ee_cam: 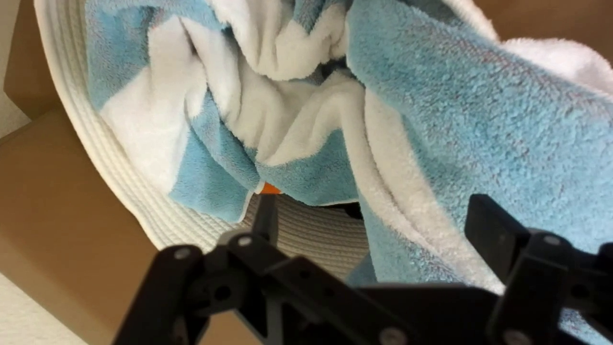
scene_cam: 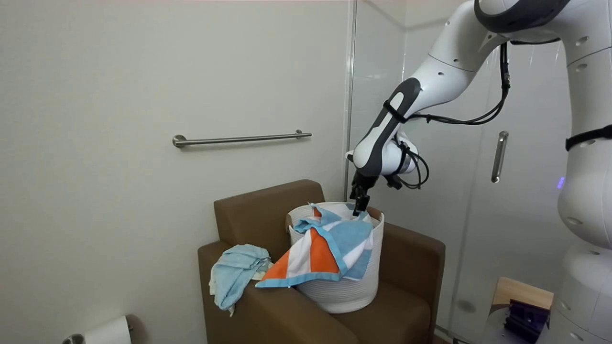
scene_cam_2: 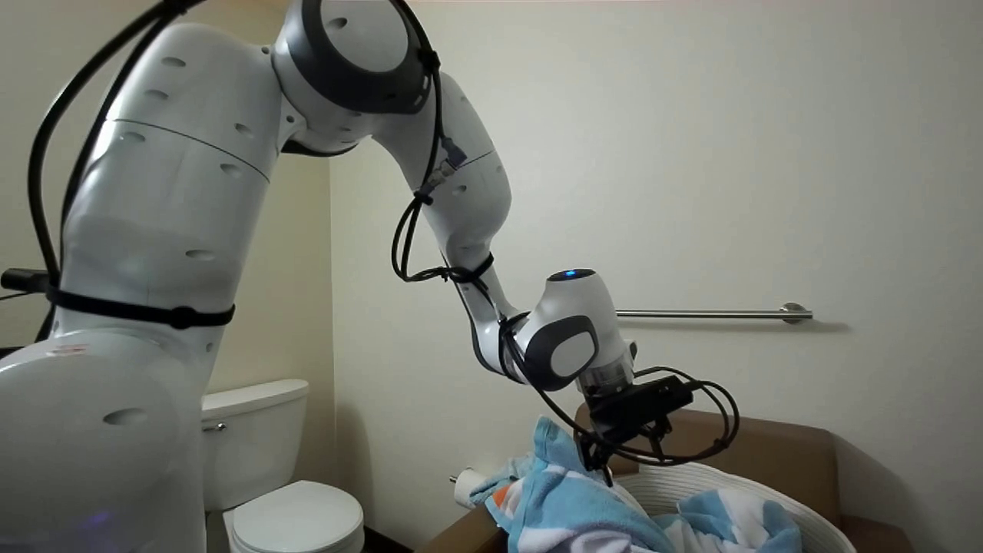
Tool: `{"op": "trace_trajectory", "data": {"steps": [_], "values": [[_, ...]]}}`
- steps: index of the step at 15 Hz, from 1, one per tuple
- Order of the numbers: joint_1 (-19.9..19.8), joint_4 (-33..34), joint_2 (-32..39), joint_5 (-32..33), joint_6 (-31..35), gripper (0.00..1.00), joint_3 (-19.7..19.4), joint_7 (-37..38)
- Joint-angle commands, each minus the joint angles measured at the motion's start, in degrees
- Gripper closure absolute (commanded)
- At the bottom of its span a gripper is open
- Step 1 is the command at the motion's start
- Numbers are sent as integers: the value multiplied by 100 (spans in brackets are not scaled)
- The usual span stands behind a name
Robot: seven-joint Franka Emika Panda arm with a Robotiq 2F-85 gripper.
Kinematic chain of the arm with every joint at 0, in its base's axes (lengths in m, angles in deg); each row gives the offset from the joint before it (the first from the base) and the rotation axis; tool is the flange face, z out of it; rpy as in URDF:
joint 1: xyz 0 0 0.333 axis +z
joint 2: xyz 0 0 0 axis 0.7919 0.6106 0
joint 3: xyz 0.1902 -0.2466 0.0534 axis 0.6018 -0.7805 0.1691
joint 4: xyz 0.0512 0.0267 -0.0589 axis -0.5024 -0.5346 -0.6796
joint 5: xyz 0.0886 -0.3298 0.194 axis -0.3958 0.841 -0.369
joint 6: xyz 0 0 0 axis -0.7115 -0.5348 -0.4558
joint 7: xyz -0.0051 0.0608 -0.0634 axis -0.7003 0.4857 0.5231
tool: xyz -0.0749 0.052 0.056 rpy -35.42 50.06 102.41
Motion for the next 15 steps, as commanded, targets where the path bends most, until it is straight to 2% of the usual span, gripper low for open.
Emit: {"op": "trace_trajectory", "data": {"steps": [1,4,10,15], "values": [[396,-265,-179,389,210,0,-407,252],[724,-208,-149,557,147,0,-726,355],[1214,-9,55,1701,94,0,-1221,1385],[1517,297,395,2331,-8,0,-1330,2004]]}}
